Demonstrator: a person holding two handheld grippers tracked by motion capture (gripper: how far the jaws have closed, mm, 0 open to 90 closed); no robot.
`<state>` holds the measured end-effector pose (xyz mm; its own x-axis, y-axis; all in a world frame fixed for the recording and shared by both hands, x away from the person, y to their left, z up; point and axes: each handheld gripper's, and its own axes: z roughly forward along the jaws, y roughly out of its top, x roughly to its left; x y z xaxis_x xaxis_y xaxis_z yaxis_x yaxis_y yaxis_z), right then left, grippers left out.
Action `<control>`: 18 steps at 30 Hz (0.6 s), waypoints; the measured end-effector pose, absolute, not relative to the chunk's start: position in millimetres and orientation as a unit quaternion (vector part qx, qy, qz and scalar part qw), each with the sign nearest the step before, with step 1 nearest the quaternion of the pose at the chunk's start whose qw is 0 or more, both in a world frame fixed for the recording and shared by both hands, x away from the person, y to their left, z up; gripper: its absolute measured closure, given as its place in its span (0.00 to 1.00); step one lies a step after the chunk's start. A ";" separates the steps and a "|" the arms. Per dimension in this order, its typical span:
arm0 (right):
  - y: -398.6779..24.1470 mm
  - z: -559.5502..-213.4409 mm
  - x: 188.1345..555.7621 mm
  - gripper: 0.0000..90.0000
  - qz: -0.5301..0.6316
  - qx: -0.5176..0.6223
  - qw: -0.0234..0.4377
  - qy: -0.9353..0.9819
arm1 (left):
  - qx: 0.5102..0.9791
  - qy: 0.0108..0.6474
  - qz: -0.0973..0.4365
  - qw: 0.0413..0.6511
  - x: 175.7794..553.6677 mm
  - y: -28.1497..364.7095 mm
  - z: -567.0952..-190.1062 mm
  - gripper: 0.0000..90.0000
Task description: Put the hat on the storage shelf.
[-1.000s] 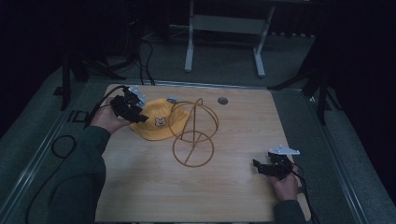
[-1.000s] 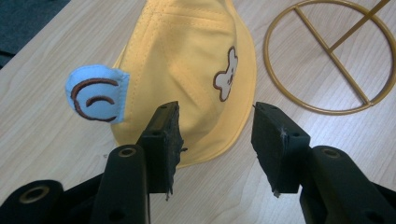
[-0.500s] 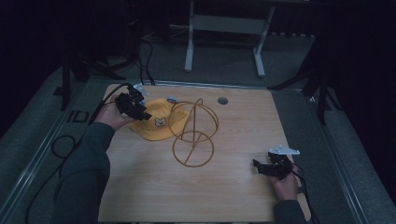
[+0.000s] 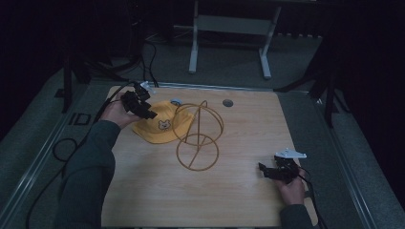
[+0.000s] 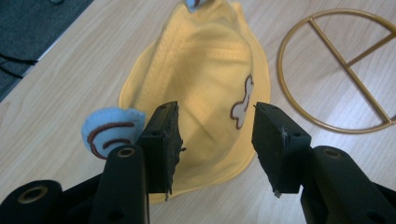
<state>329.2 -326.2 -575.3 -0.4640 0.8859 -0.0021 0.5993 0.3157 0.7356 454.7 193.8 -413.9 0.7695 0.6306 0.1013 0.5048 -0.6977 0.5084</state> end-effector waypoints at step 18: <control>-326.2 -575.3 329.3 0.22 0.343 0.474 0.208 0.784 | 0.899 0.336 0.175 0.221 483.2 176.2 -428.8 0.46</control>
<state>329.3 -326.2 -575.3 -0.4645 0.8856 -0.0011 0.5995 0.3153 0.7357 483.2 176.2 -428.8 0.7134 0.6808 0.1660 0.5266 -0.6772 0.5139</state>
